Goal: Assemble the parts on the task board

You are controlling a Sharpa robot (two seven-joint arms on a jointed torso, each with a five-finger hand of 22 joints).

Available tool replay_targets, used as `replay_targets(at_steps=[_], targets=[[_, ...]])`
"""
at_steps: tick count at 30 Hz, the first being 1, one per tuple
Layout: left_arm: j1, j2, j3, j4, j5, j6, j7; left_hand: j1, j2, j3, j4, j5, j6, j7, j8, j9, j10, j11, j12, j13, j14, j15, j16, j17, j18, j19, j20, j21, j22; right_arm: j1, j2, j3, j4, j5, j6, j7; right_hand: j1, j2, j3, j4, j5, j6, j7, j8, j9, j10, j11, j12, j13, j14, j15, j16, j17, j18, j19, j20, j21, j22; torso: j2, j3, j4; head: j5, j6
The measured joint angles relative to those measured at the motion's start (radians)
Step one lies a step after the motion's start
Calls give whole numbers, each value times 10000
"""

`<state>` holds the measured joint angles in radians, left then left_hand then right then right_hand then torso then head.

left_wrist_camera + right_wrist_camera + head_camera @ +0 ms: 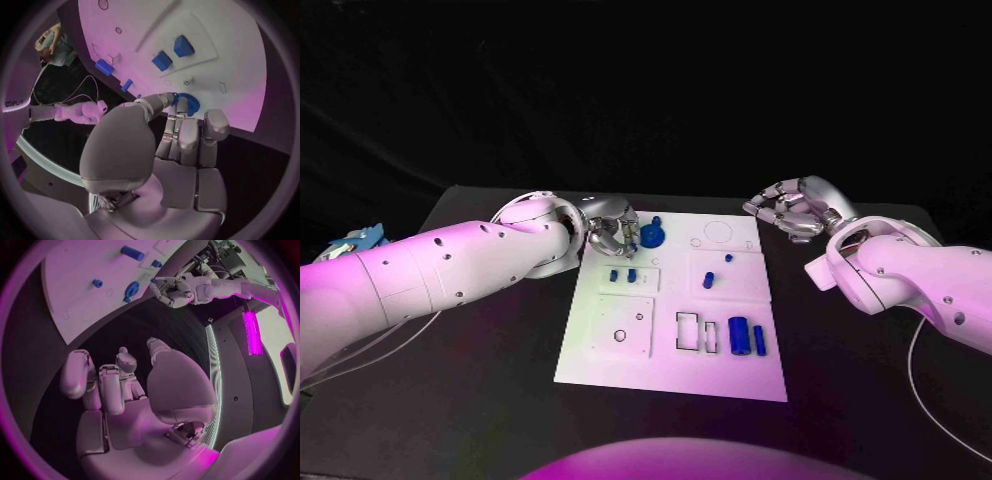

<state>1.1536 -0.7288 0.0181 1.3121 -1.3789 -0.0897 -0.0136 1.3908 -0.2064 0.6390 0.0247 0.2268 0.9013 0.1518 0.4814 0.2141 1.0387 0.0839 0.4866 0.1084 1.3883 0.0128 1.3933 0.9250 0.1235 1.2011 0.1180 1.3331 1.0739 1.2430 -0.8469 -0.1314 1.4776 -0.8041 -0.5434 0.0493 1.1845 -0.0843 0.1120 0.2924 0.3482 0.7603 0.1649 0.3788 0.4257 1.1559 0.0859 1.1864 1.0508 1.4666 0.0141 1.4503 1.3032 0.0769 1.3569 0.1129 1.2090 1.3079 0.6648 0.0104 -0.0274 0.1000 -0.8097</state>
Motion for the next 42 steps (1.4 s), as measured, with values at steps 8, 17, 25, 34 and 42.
replay_targets(at_steps=[8, 17, 25, 34, 42], targets=[[-3, -89, 1, 21, 51, 200, -125, -30, -31, 0, 0, 0, 0, 0, -36, 0, 0, 0, -46, -9, 0, 0, 0, -57, 1, 0, 0, 0, -1, 0, -9, 0, 0, 0, -1, -2, 0, 0, 0, 0, 0, 0, 0, 0, 0, 0, 0, 0, 0, 0, 0, 0, 0, 0, 0, 0, 0, -1, 9, 7, -10, 18, -19], [-4, -57, -3, -118, 54, 371, -278, -53, -53, 0, 0, 0, 0, 0, -37, -10, 0, 1, -82, -9, 0, 0, 0, -110, 2, -1, 0, 0, -46, -3, -12, 0, 5, -1, -1, -3, 0, 0, 0, 0, 0, 0, 0, 0, 0, 0, 0, 0, 0, 0, 0, 0, 0, 0, 0, 0, 1, -2, 9, 16, -21, 42, -35], [-10, 67, -17, -291, 49, 484, -376, -53, -54, 0, 0, 0, 0, 0, -37, -10, -1, 1, -82, -9, -1, 0, 0, -110, 1, -1, 0, -1, -46, -3, -12, 0, 11, -2, -1, -3, 0, 0, 0, 0, 0, 0, 0, 0, 1, 0, 0, 0, 0, 0, 0, 0, 0, 0, 0, 0, 1, -4, 9, 18, -22, 51, -38], [-11, 106, -26, -371, 46, 581, -436, -53, -53, 0, 0, 0, -1, 0, -37, -11, 35, -34, -118, -9, -1, 0, 0, -183, 1, -2, 0, -1, -110, -3, -17, 0, 16, -2, -2, -3, 0, 0, 0, 0, 0, 0, 0, 0, 1, 0, 0, 0, 0, 0, 0, 0, 0, 0, 0, 1, 1, -5, 8, 18, -26, 56, -41], [-12, 135, -33, -367, 46, 659, -440, -53, -53, -1, 0, 0, -1, 0, -77, -11, 35, -34, -137, -17, -1, 0, -1, -201, 1, -2, 0, -1, -118, -3, -17, 0, 18, -3, -2, -5, 0, 0, 0, 0, 0, 0, 0, 0, 1, 0, 0, 0, 0, 0, 0, 0, 0, 0, 0, 1, 1, -6, 8, 13, -17, 49, -55]])
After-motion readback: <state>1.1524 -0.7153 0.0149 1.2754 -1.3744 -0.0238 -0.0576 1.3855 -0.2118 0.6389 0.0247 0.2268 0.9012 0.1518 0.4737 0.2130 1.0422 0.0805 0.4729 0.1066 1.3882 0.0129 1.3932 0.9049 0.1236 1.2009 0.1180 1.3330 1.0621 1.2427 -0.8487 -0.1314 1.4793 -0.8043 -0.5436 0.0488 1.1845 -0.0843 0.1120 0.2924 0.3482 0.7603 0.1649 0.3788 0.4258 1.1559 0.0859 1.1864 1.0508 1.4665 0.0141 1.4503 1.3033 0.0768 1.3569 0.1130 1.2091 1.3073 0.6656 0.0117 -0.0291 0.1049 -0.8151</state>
